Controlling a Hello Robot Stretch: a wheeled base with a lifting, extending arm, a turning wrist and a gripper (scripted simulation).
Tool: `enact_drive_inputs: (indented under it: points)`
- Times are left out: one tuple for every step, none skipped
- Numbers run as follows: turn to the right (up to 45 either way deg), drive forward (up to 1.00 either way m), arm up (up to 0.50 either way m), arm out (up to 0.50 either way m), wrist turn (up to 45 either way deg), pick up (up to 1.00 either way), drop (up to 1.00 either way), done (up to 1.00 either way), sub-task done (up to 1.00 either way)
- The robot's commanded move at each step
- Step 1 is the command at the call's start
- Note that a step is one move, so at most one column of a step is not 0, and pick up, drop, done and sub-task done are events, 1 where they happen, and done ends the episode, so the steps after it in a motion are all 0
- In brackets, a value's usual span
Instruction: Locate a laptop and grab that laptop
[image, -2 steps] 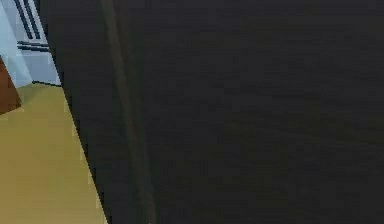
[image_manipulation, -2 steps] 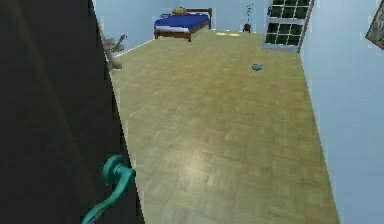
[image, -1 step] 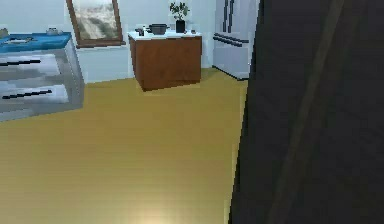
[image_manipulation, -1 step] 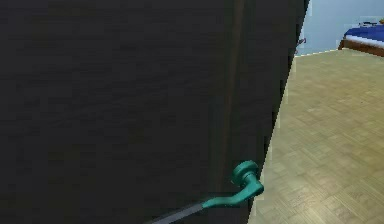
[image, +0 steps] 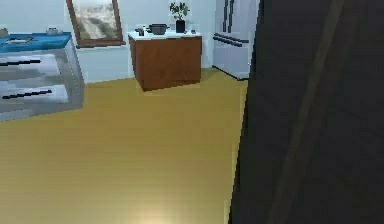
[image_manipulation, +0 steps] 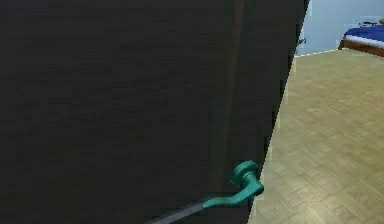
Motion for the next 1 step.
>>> enact_drive_inputs:
  points:
    - [-45.0, 0.00, 0.00, 0.00, 0.0, 0.00, 0.00, 0.00, 0.00]
